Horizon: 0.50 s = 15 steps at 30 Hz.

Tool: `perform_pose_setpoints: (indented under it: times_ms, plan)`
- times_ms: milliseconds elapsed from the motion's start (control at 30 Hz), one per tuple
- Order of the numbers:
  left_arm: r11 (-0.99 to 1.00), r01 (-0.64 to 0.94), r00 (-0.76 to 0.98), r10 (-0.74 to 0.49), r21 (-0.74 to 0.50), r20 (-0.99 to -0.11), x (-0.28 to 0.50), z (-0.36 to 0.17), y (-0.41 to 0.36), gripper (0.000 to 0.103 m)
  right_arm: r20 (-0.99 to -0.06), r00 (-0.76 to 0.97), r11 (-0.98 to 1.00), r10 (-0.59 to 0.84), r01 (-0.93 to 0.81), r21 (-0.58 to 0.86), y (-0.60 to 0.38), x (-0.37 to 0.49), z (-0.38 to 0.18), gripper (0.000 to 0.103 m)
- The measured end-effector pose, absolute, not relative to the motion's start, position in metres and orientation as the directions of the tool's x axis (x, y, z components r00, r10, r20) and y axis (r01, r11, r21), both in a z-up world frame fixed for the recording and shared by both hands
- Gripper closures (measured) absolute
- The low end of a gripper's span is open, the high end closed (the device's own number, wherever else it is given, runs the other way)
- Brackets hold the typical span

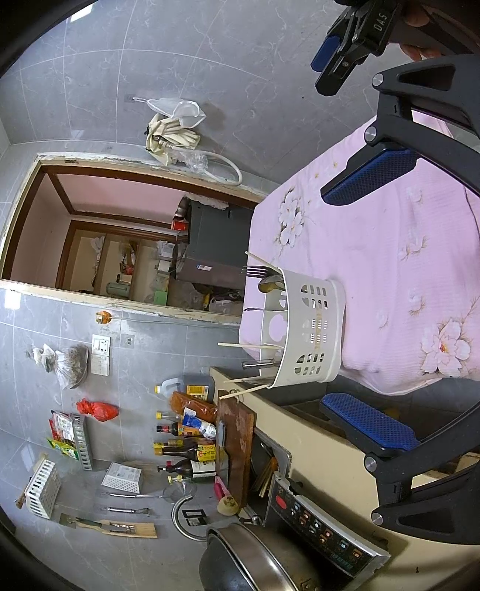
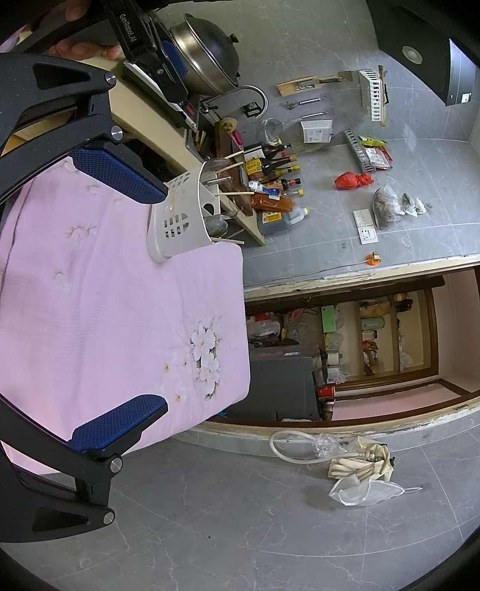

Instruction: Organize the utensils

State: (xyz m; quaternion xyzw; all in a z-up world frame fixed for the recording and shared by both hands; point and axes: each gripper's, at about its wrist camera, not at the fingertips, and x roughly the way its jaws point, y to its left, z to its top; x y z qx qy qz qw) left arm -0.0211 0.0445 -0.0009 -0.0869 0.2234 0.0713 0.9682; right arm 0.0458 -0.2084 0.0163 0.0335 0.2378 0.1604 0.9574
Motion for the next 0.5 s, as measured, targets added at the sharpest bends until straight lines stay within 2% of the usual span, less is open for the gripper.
perform_pose_setpoints:
  times_ms: [500]
  plan:
    - [0.975, -0.177, 0.89, 0.099, -0.136, -0.445, -0.021, -0.0005, 0.0447, 0.001, -0.446, 0.835, 0.946, 0.323, -0.292, 0.141, -0.2059, 0.0437, 0.0138, 0.001]
